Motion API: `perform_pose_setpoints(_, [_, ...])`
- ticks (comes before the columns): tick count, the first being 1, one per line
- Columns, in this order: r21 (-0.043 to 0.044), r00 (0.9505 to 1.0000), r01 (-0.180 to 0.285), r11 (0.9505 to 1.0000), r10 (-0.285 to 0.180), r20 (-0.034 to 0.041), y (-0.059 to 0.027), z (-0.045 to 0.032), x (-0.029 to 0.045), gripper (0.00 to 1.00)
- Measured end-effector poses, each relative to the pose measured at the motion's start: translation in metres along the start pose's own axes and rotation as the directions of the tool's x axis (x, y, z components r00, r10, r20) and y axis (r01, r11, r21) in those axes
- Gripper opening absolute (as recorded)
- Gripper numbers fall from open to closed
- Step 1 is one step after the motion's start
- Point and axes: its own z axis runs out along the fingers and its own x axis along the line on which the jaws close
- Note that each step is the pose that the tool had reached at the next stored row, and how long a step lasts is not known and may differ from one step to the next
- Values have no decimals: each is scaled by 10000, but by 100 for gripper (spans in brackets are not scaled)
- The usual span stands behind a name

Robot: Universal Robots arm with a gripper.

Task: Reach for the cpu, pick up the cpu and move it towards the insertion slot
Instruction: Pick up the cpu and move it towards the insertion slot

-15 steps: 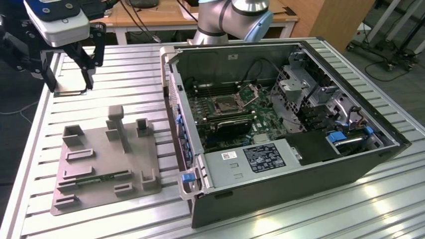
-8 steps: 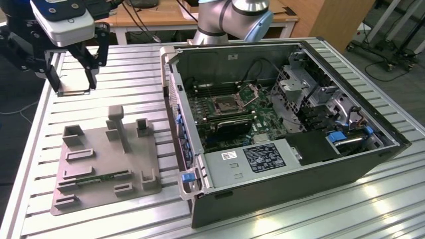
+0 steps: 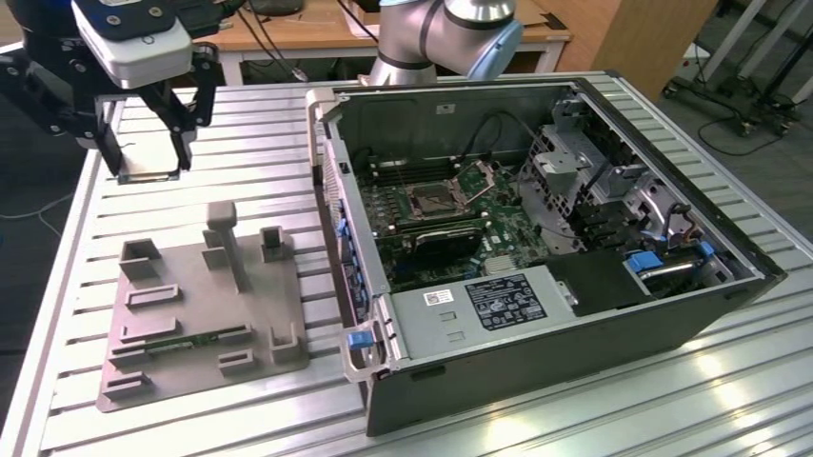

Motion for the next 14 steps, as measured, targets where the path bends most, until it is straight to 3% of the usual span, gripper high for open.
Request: perform_pose_setpoints(14, [1,10000,0,10000,0,-1,0,0,-88,54])
